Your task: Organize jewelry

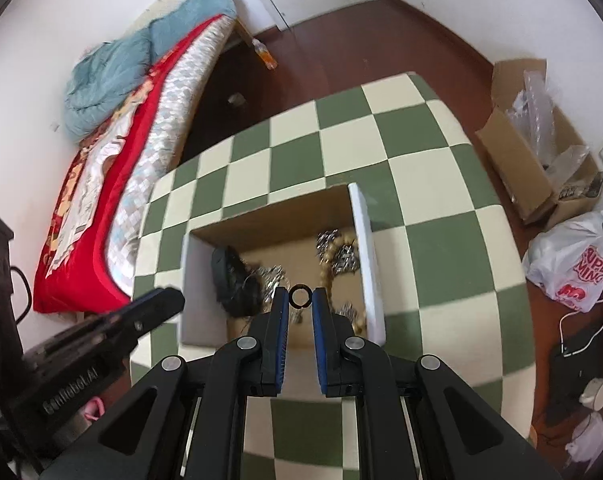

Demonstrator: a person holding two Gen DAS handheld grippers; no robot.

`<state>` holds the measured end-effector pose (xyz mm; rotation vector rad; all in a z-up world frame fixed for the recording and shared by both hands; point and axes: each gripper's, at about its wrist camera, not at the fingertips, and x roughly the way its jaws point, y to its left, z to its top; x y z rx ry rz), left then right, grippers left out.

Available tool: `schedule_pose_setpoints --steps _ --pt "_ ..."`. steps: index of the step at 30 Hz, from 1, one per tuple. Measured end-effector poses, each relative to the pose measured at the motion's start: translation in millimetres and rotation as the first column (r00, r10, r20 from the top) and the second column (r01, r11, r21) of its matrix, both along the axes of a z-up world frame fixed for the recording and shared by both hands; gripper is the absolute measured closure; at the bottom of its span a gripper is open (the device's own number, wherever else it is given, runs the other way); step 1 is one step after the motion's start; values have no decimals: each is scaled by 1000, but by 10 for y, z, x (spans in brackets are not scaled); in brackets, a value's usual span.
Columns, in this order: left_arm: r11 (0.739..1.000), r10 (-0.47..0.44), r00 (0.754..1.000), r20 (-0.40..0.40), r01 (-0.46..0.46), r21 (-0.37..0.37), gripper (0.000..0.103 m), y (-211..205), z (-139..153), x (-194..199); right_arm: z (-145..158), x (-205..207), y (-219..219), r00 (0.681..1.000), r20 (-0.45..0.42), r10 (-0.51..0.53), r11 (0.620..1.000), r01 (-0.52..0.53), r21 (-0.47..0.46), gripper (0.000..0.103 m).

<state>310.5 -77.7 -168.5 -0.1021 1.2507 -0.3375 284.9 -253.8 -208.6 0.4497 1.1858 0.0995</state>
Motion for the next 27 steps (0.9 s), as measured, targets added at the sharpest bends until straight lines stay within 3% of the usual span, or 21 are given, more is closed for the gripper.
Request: schedule_pose_setpoints --steps 5,8,9,10,11,13,15,17,19,21,24,27 --pt "1000 -13 993 -114 12 -5 92 -70 -235 326 -220 239 -31 998 -64 4 1000 -5 -12 90" --pt "1000 -6 992 -125 5 -10 91 -69 -249 396 -261 282 -85 997 -81 -16 1000 15 -9 89" --pt "1000 -6 993 -116 6 3 90 -75 -234 414 -256 288 -103 996 -81 -22 1000 21 -14 84" --pt "1000 -6 994 -107 8 17 79 -78 -220 428 -238 284 -121 997 -77 -30 999 29 -13 75" --pt "1000 -2 995 -96 4 22 54 -75 -190 445 -215 279 -132 997 -72 -29 1000 29 1 72" --pt "1000 13 997 -82 -12 23 18 -48 -143 473 -148 261 -137 997 -64 -36 999 34 -34 59" --pt "999 41 998 -48 -40 19 17 22 -55 472 -88 238 -131 998 -60 -33 997 29 -69 57" --pt "997 58 998 -26 -57 52 14 77 -2 466 -43 225 -115 997 -67 -30 990 21 -139 47" --pt "992 75 997 17 -76 96 1 141 56 411 -18 201 -56 997 -82 -9 972 -11 -237 18" --pt "983 95 994 63 -103 149 0 219 97 316 -36 173 7 994 -108 11 956 -43 -292 8" --pt "966 121 985 121 -145 215 0 331 115 149 -81 97 117 989 -144 47 930 -95 -354 1" --pt "944 141 978 152 -179 278 0 420 94 -12 -96 7 183 986 -153 60 923 -113 -368 0"
